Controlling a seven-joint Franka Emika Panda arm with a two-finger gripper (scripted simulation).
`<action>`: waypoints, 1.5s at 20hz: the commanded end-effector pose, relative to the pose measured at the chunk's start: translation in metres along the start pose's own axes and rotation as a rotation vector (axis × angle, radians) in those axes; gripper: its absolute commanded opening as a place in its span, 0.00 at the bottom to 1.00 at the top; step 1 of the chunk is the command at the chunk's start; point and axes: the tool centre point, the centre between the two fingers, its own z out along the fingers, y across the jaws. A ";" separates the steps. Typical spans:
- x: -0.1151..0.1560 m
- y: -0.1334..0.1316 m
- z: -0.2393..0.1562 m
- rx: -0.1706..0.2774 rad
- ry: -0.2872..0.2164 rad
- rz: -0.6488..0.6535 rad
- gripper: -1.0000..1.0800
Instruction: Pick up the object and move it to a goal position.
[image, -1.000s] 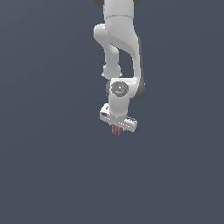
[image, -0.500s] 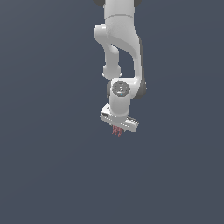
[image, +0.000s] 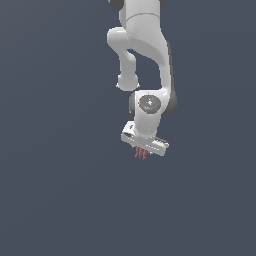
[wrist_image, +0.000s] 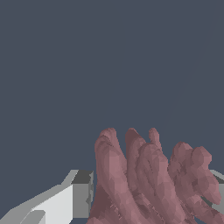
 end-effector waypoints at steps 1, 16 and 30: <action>0.005 -0.016 -0.007 0.000 0.000 0.000 0.00; 0.041 -0.109 -0.043 0.000 0.000 0.001 0.00; 0.058 -0.149 -0.058 0.000 -0.001 0.001 0.00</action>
